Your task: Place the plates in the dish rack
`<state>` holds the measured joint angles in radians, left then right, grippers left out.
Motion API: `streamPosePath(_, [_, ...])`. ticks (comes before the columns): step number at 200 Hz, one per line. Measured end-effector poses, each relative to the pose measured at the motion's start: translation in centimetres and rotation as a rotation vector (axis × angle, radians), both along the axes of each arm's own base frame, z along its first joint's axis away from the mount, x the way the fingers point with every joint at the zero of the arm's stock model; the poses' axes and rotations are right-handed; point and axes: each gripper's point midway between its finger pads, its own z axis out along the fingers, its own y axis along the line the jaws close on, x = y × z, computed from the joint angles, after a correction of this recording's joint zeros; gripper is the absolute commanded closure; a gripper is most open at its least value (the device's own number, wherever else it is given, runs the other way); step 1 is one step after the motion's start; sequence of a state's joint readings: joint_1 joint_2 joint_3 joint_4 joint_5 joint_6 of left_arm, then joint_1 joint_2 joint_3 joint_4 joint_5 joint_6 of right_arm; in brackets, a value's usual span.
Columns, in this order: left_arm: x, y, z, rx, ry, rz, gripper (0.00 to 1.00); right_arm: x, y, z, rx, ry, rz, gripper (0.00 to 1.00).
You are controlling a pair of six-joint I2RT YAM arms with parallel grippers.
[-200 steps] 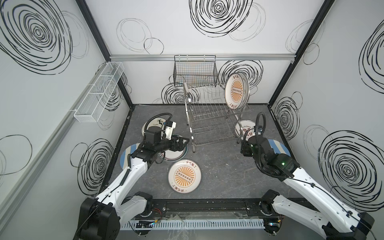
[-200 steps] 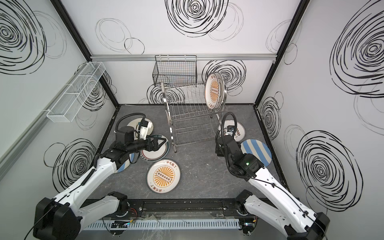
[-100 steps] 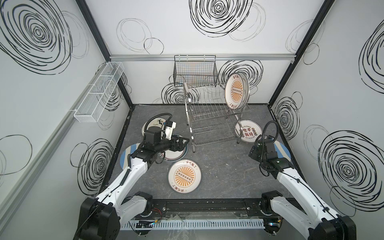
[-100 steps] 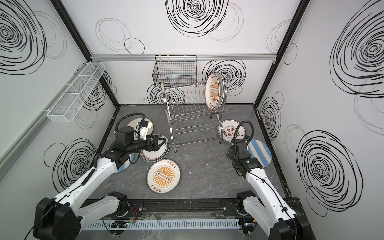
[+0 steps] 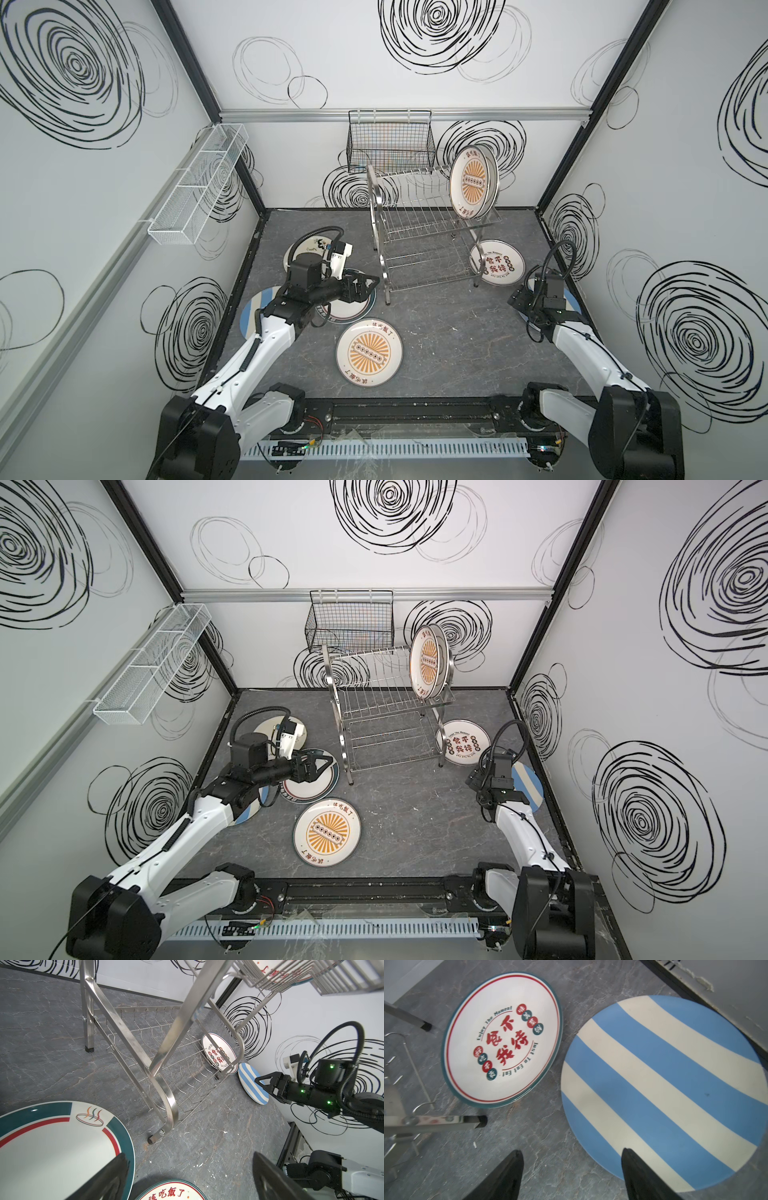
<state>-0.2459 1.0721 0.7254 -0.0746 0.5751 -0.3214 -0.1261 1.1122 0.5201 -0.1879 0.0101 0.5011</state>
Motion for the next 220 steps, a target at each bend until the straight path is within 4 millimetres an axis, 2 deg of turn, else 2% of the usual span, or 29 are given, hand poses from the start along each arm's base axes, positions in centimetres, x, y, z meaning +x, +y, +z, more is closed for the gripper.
streamPosePath(29, [0.1,0.2,0.1,-0.001,-0.003,0.007,0.04,-0.1,-0.4,-1.7,0.023,0.052,0.001,0.21])
streamPosePath(81, [0.1,0.2,0.1,-0.001,-0.003,0.007,0.04,-0.1,0.4,-5.1,0.070,0.187,0.063,0.21])
streamPosePath(170, [0.1,0.4,0.4,-0.003,-0.011,0.011,0.04,0.7,1.7,-4.9,0.122,0.167,0.122,0.22])
streamPosePath(191, [0.1,0.4,0.4,-0.003,-0.011,0.012,0.04,0.7,3.0,-4.8,0.150,0.149,0.159,0.22])
streamPosePath(220, [0.1,0.4,0.4,-0.003,-0.011,0.012,0.04,0.7,6.0,-4.7,0.190,0.138,0.242,0.22])
